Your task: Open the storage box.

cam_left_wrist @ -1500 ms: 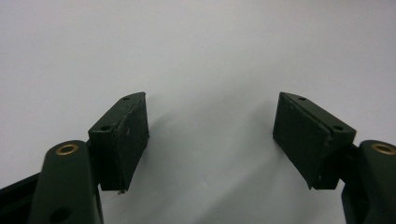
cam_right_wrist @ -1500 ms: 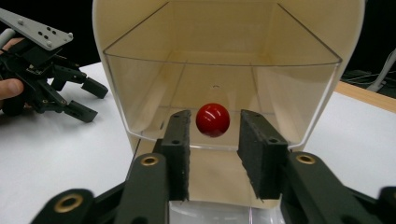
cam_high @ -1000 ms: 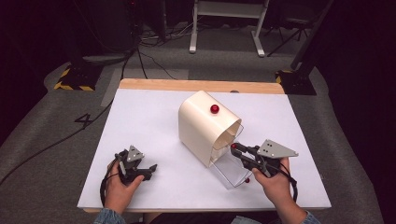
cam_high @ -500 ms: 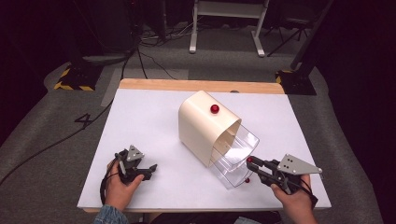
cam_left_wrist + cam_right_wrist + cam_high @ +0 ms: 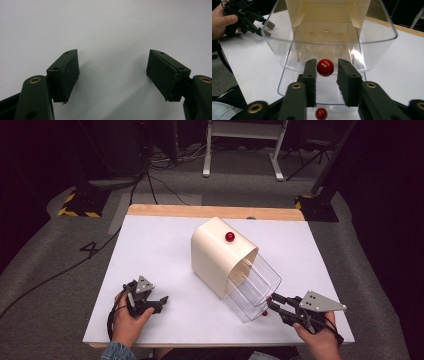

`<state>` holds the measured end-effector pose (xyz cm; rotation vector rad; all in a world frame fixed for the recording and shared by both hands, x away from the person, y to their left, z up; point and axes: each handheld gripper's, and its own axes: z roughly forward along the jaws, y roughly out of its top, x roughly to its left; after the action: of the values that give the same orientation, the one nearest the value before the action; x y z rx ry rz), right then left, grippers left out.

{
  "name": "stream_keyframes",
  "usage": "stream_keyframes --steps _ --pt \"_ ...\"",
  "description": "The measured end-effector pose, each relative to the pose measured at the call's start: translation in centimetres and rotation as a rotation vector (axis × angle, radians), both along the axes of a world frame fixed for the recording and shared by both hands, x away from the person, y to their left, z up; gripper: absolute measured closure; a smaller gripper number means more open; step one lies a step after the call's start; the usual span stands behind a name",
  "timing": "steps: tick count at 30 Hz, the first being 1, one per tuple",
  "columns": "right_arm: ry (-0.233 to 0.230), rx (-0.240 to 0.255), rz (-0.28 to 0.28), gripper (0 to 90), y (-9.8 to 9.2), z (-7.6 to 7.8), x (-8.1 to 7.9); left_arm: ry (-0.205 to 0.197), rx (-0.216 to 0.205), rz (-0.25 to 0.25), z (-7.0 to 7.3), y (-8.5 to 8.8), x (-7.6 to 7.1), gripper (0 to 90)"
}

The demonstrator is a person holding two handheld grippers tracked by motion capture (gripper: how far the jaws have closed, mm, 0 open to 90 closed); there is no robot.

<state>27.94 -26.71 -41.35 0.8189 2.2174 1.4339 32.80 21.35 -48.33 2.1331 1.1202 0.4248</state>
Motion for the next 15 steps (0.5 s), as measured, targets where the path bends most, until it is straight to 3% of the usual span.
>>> stream_keyframes --steps 2,7,11,15 --pt "0.009 0.014 0.002 56.6 -0.4 0.1 -0.1 -0.001 0.002 0.000 0.0 0.0 0.0 26.4" --pt "0.004 0.019 0.003 51.0 -1.2 0.4 -0.4 0.000 -0.002 -0.001 0.0 0.0 0.0 26.4" --pt "-0.012 -0.002 -0.020 46.9 -2.4 1.0 -0.3 0.004 -0.007 -0.002 0.0 0.1 0.0 26.4" --pt "-0.007 -0.015 -0.076 38.8 -4.2 1.7 0.9 0.018 -0.023 -0.012 0.2 0.4 0.0 26.1"
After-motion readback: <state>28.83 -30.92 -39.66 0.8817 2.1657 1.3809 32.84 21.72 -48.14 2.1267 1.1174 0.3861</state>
